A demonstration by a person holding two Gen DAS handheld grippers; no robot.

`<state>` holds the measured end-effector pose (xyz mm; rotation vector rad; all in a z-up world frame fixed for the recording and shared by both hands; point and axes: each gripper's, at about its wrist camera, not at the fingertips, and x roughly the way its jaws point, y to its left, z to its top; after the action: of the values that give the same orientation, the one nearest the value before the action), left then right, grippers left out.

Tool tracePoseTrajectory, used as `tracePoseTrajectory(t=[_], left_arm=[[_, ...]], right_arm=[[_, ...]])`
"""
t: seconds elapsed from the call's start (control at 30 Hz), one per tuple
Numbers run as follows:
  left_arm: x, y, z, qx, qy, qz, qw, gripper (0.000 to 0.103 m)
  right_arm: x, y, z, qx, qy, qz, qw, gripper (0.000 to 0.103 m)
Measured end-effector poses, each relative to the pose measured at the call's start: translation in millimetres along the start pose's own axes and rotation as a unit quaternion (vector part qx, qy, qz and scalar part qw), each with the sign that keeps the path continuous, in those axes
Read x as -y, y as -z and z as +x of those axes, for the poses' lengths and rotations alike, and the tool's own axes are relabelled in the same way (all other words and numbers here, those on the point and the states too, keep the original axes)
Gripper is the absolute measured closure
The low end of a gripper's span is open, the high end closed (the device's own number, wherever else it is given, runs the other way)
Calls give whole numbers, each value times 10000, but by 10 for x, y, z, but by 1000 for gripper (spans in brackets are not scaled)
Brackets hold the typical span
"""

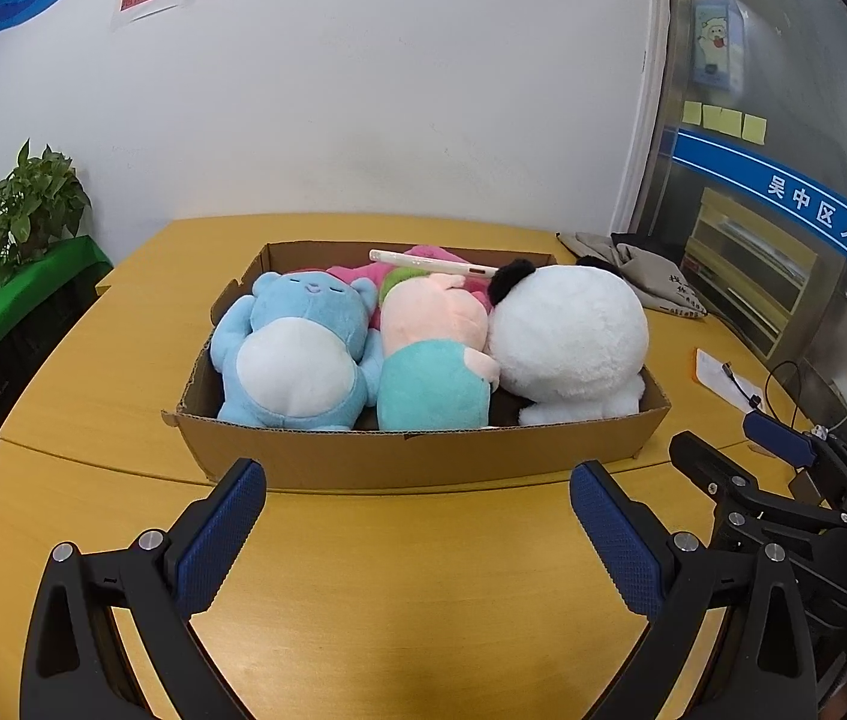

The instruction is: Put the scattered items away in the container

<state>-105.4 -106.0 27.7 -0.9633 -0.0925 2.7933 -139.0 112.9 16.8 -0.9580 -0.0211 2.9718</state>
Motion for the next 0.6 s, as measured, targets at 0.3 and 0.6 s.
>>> tracePoseTrajectory(t=[0.3, 0.6], left_arm=[[65, -23, 98, -83, 30, 57, 9999, 0], [111, -48, 150, -120, -7, 89, 9999, 0]], right_arm=[[53, 16, 71, -99, -5, 27, 9999, 25], [98, 20, 143, -128, 15, 59, 9999, 25]])
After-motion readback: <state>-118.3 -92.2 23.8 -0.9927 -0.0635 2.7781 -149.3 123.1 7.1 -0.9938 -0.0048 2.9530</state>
